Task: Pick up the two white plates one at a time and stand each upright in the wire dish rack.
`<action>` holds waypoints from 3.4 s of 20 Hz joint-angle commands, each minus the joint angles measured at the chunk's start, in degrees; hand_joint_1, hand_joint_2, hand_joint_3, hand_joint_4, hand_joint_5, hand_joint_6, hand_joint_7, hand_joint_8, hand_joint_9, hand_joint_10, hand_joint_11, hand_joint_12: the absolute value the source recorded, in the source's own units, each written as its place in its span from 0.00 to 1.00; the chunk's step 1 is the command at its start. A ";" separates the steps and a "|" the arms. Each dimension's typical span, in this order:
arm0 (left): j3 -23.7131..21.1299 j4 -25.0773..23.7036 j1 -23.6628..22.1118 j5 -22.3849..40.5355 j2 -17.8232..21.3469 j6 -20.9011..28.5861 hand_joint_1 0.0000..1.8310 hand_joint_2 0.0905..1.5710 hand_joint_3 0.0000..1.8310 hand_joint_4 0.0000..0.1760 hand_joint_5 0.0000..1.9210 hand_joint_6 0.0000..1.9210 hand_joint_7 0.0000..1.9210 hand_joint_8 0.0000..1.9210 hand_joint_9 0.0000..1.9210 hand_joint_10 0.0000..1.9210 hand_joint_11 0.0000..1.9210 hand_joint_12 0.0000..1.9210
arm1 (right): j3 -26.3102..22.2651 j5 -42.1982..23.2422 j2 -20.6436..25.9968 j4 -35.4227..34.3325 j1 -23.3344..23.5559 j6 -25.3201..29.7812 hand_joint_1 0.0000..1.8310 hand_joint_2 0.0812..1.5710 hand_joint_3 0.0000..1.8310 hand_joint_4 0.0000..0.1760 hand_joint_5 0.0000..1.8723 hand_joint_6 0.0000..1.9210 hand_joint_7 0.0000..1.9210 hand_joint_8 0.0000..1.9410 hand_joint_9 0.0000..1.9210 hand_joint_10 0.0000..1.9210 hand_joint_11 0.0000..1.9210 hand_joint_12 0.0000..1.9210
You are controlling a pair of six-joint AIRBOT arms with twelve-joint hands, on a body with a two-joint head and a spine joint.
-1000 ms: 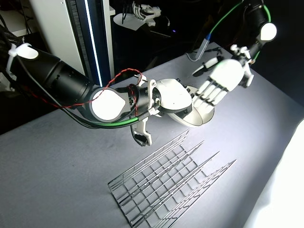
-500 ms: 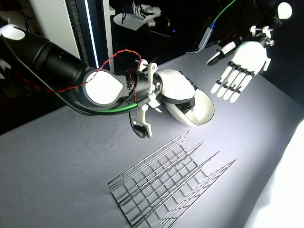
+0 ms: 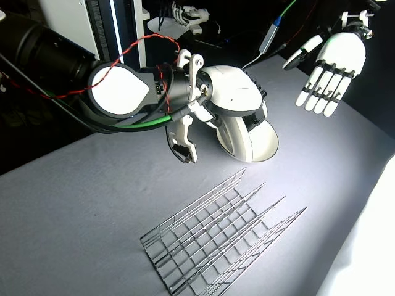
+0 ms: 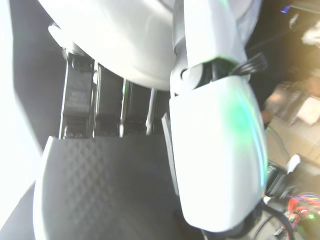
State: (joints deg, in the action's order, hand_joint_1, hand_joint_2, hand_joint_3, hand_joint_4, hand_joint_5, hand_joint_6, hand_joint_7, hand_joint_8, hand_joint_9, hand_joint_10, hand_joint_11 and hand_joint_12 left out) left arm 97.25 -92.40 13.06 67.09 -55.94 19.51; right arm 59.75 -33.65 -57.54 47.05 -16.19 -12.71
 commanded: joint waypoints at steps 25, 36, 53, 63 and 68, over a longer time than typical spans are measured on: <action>5.16 2.15 -1.11 3.38 0.93 -0.95 0.00 0.74 0.00 0.00 0.05 0.00 0.03 0.00 0.01 0.00 0.00 0.00 | -2.32 0.17 3.47 -38.14 10.91 1.29 0.75 0.68 0.00 0.00 0.52 0.49 0.52 0.43 0.51 0.62 0.42 0.74; 0.87 2.18 2.77 4.71 0.89 -3.83 0.00 0.74 0.00 0.00 0.05 0.00 0.03 0.00 0.01 0.00 0.00 0.00 | -2.33 4.32 7.45 -47.52 10.97 1.16 0.76 0.67 0.00 0.00 0.53 0.46 0.54 0.39 0.52 0.61 0.43 0.77; -8.71 4.90 11.08 -1.52 -1.05 -8.07 0.00 0.73 0.00 0.00 0.03 0.00 0.02 0.00 0.00 0.00 0.00 0.00 | -2.30 9.43 13.62 -54.97 9.04 0.87 0.76 0.68 0.00 0.00 0.51 0.49 0.54 0.42 0.52 0.62 0.41 0.75; -10.08 4.05 15.08 -5.07 -2.33 -8.36 0.00 0.74 0.00 0.00 0.04 0.00 0.03 0.00 0.01 0.00 0.00 0.00 | 1.74 8.91 15.14 -55.81 3.47 0.79 0.76 0.67 0.00 0.00 0.52 0.50 0.55 0.39 0.52 0.59 0.42 0.72; -10.15 3.76 16.40 -6.45 -2.94 -8.60 0.00 0.74 0.00 0.00 0.05 0.00 0.03 0.00 0.01 0.00 0.00 0.00 | 5.03 8.65 14.96 -55.82 1.98 0.78 0.75 0.68 0.00 0.00 0.52 0.53 0.54 0.40 0.51 0.59 0.39 0.68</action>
State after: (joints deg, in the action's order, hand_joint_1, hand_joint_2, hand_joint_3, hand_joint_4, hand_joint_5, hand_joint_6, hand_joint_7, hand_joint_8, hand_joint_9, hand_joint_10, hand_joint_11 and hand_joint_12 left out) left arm 87.07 -92.53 29.58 58.76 -59.05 10.74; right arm 64.71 -17.67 -43.00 -8.03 -14.76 -12.38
